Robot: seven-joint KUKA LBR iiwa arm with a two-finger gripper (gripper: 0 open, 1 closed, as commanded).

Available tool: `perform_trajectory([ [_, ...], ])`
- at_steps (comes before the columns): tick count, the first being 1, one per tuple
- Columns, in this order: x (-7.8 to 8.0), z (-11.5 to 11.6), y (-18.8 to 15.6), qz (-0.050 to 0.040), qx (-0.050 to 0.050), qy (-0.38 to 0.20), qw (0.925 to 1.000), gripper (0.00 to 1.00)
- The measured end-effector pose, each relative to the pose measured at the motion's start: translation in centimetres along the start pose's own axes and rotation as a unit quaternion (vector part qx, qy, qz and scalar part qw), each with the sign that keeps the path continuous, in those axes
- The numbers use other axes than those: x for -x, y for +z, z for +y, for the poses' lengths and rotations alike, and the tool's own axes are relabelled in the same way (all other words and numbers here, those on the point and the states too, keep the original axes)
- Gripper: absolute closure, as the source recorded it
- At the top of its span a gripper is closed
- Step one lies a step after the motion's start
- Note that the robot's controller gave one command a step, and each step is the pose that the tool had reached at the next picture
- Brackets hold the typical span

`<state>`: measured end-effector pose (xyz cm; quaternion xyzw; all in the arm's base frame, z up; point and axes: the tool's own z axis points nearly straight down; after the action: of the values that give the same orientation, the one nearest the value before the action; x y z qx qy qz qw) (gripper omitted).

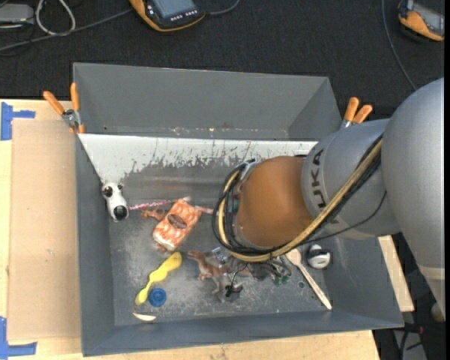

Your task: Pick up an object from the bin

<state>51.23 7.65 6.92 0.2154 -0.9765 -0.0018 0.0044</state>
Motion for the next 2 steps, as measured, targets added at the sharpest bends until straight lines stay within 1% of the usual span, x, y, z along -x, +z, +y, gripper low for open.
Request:
perform_trajectory([
  [1, 0.0, 0.0, 0.0, -0.0001, 0.000, 0.000, 1.0000, 1.00],
  [2, -0.1, -0.3, -6.4, 0.0023, 0.001, -0.004, 1.0000, 1.00],
])
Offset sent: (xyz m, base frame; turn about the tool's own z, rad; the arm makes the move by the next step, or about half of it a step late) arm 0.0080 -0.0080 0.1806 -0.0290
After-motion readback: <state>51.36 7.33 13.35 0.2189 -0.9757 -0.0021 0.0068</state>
